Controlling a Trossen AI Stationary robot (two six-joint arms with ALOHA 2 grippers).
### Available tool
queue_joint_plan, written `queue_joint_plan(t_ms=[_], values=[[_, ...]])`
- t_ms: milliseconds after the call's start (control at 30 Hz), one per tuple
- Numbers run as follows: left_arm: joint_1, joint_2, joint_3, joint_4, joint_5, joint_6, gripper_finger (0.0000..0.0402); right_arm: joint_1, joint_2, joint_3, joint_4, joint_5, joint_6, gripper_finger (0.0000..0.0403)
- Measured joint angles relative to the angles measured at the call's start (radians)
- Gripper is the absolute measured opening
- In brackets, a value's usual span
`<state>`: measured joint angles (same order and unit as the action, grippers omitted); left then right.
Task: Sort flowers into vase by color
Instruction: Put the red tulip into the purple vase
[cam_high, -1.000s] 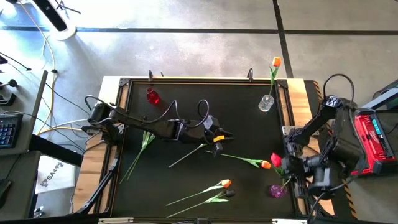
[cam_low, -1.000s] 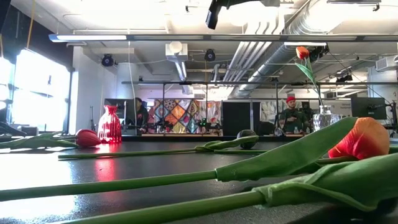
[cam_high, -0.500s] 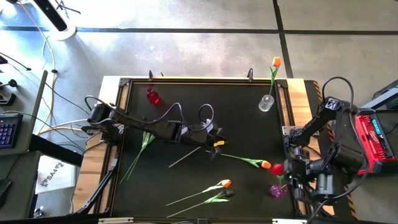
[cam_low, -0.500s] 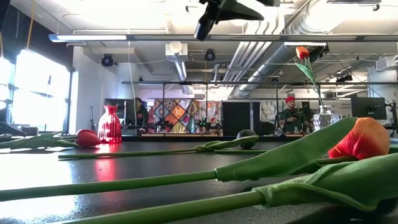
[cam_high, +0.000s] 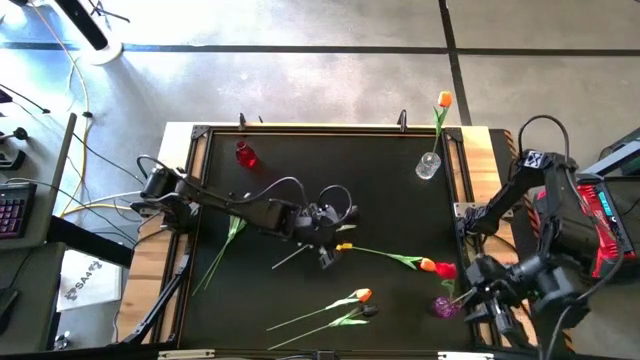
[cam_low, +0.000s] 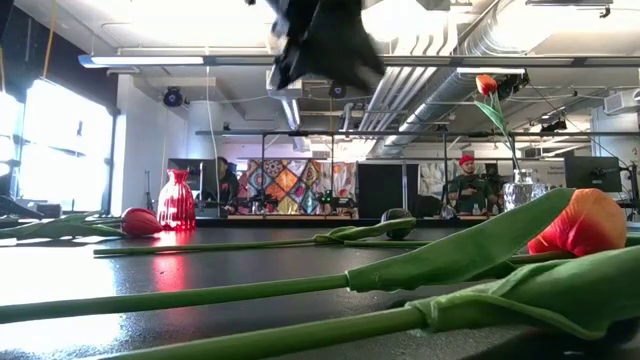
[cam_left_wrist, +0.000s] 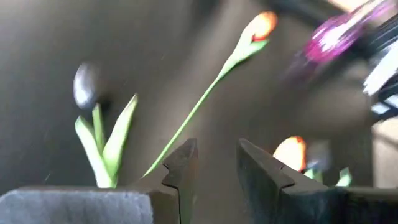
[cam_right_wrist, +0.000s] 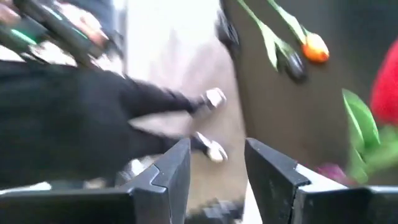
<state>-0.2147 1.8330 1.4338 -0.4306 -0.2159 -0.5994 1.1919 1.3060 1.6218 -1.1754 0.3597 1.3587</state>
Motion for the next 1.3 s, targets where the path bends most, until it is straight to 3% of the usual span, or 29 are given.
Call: queue_joint_plan(t_ms=[133, 400, 567, 700, 1067, 1300], values=[[0.059, 0.005, -0.001, -0.115, 0.054, -0.004, 0.0097, -0.012, -0.031, 0.0, 0.136, 0.147, -0.072, 0.014], [0.133, -0.018, -0.003, -0.409, 0.034, 0.018, 0.0096, -0.055, -0.064, 0.0, 0.368, 0.355, -0.292, 0.014], [0.152, -0.055, -0.151, -0.367, 0.079, -0.002, 0.0096, -0.096, -0.061, 0.0, 0.402, 0.412, -0.351, 0.014], [0.152, -0.146, -0.301, -0.285, 0.111, -0.068, 0.0096, -0.135, -0.049, 0.0, 0.397, 0.403, -0.371, 0.014], [0.174, -0.477, -0.608, -0.333, 0.038, -0.265, 0.0096, -0.322, -0.042, 0.0, 0.345, 0.311, -0.488, 0.014], [0.221, -0.524, -0.723, -0.365, 0.041, -0.313, 0.0096, -0.457, -0.002, 0.0, 0.292, 0.2, -0.509, 0.014]])
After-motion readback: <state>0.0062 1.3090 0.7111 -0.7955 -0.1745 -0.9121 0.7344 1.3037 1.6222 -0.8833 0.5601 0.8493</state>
